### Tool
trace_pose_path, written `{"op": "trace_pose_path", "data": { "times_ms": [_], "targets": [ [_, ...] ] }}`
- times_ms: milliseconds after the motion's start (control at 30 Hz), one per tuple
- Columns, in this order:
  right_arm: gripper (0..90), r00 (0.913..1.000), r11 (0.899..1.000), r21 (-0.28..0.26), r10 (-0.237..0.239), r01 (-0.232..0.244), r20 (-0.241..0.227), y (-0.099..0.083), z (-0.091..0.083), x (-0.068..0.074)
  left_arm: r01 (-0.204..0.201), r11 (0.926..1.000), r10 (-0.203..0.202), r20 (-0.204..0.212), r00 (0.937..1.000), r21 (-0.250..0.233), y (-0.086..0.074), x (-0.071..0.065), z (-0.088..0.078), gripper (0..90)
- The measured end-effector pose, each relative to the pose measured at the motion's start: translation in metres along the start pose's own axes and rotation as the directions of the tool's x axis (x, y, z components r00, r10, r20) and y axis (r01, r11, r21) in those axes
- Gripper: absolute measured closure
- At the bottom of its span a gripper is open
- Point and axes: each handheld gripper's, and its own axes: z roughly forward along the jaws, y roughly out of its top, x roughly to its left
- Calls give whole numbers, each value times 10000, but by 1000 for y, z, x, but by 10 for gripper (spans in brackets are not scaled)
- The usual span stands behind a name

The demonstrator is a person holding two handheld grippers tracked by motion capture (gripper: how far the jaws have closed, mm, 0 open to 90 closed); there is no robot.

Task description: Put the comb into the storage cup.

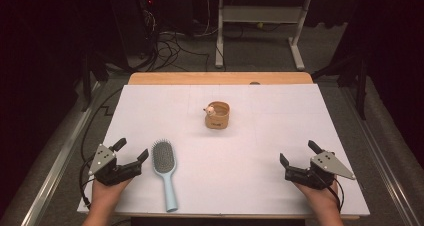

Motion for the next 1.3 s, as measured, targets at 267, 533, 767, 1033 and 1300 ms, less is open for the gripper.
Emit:
{"op": "trace_pose_path", "data": {
  "times_ms": [267, 533, 767, 1033, 1300],
  "targets": [
    [1, 10000, 10000, 21, 5, -5, -41, 0, 0, 0, 206, 9993, -205, -26, 9998, 316, -1, -4, 0, 159],
    [1, 10000, 10000, -16, 42, -43, -52, 0, 0, 0, 254, 9979, -265, 174, 9995, 604, -3, -9, -1, 294],
    [1, 9999, 10000, -25, 58, -58, -93, 0, 1, 0, 273, 9953, -332, 618, 9975, 928, -6, -16, -2, 392],
    [1, 10000, 9999, -96, 66, -66, -63, 0, 0, 0, 492, 9904, -629, 1046, 9925, 1291, -14, -25, -4, 557],
    [1, 9996, 9994, -183, 295, -296, -31, 1, -1, -2, 563, 9829, -787, 1233, 9892, 1754, -15, -37, -12, 791]
  ]
}}
